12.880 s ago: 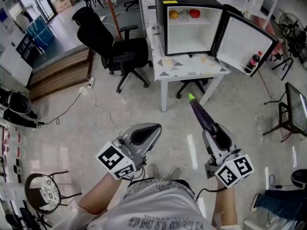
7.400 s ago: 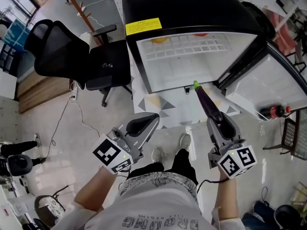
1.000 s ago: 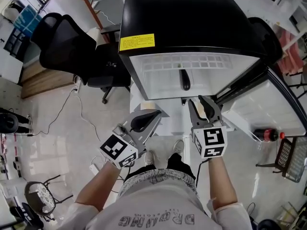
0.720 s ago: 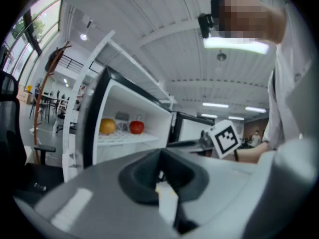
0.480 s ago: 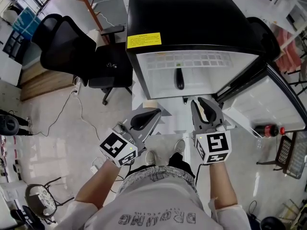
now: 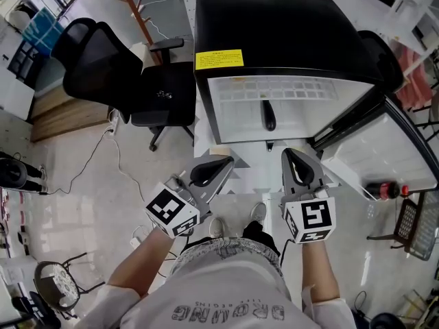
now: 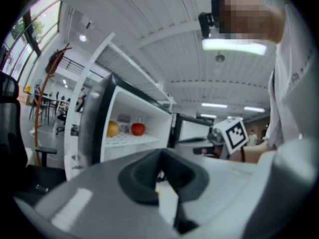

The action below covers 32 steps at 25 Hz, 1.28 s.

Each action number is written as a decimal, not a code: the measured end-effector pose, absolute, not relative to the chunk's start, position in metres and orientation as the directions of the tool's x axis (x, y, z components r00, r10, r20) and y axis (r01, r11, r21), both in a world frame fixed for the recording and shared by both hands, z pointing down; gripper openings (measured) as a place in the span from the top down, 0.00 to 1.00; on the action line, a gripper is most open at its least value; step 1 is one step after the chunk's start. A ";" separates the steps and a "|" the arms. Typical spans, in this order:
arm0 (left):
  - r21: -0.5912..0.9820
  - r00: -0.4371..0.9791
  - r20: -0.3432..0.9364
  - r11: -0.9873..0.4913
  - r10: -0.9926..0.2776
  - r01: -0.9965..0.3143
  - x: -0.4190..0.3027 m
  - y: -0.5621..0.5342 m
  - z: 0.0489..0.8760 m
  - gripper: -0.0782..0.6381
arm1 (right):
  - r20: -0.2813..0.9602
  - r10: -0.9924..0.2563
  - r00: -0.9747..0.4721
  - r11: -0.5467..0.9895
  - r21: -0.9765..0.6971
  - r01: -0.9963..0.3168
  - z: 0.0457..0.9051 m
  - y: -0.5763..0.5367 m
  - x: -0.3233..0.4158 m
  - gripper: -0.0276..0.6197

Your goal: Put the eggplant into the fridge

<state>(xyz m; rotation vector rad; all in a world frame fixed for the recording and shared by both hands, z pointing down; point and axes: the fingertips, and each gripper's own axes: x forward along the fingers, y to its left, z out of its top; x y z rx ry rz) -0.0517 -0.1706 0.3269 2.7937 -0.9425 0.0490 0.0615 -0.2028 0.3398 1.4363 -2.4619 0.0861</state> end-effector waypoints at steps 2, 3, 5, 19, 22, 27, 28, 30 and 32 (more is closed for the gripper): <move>0.170 0.797 0.094 -0.779 -0.597 -0.604 -0.053 -0.171 0.327 0.88 | 0.280 -0.842 -0.460 0.502 0.097 -0.859 0.340 -0.202 0.062 0.95; 0.170 0.796 0.095 -0.778 -0.597 -0.604 -0.053 -0.171 0.327 0.88 | 0.282 -0.841 -0.461 0.503 0.096 -0.859 0.340 -0.202 0.062 0.95; 0.170 0.795 0.097 -0.777 -0.598 -0.606 -0.053 -0.171 0.327 0.88 | 0.285 -0.838 -0.465 0.507 0.094 -0.857 0.342 -0.201 0.063 0.95; 0.164 0.796 0.098 -0.779 -0.598 -0.605 -0.046 -0.174 0.325 0.88 | 0.290 -0.821 -0.492 0.535 0.089 -0.840 0.343 -0.203 0.064 0.95; 0.165 0.793 0.101 -0.776 -0.600 -0.608 -0.045 -0.174 0.325 0.88 | 0.293 -0.819 -0.493 0.537 0.087 -0.839 0.343 -0.203 0.065 0.95; 0.167 0.794 0.101 -0.776 -0.600 -0.608 -0.042 -0.176 0.326 0.88 | 0.291 -0.816 -0.499 0.541 0.081 -0.837 0.343 -0.205 0.065 0.95; 0.168 0.793 0.101 -0.775 -0.601 -0.609 -0.042 -0.176 0.325 0.88 | 0.290 -0.815 -0.501 0.542 0.080 -0.837 0.343 -0.206 0.065 0.95; 0.167 0.792 0.104 -0.774 -0.602 -0.611 -0.041 -0.177 0.325 0.88 | 0.290 -0.814 -0.503 0.544 0.078 -0.836 0.343 -0.207 0.065 0.95; 0.167 0.791 0.106 -0.773 -0.603 -0.612 -0.040 -0.177 0.325 0.88 | 0.290 -0.814 -0.504 0.545 0.078 -0.835 0.343 -0.207 0.065 0.95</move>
